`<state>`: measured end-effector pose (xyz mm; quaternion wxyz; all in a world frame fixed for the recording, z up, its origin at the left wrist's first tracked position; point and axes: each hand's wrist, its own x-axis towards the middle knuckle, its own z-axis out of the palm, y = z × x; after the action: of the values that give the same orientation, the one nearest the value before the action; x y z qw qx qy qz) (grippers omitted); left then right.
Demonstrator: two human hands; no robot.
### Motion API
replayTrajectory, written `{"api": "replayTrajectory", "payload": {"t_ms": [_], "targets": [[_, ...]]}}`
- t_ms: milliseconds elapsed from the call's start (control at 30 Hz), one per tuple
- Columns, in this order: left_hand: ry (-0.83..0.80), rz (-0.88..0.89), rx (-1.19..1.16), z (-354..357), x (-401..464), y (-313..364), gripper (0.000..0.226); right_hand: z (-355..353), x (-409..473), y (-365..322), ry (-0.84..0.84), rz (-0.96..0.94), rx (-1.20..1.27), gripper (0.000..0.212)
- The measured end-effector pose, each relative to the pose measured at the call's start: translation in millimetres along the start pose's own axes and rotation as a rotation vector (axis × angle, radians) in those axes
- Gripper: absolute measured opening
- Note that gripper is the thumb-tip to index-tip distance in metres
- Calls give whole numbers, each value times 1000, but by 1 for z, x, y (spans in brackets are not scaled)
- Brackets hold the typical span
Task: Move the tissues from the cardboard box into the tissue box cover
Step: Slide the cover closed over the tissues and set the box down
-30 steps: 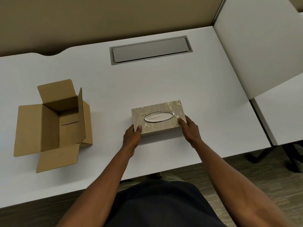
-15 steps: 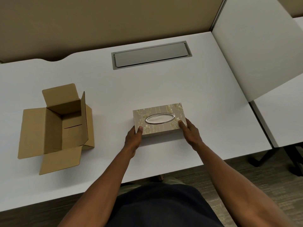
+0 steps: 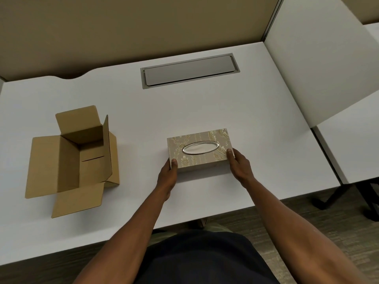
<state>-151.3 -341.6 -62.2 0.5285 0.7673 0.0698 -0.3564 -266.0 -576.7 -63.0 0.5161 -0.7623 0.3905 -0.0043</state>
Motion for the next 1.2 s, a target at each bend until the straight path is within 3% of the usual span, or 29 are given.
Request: {"api": "replayTrajectory", "payload": {"t_ms": [433, 1200], "targets": [[-64, 30, 223, 11, -19, -18, 61, -11, -3, 13, 2, 7, -27, 54], [-53, 48, 230, 8, -21, -16, 56, -5, -11, 12, 56, 44, -38, 55]]}}
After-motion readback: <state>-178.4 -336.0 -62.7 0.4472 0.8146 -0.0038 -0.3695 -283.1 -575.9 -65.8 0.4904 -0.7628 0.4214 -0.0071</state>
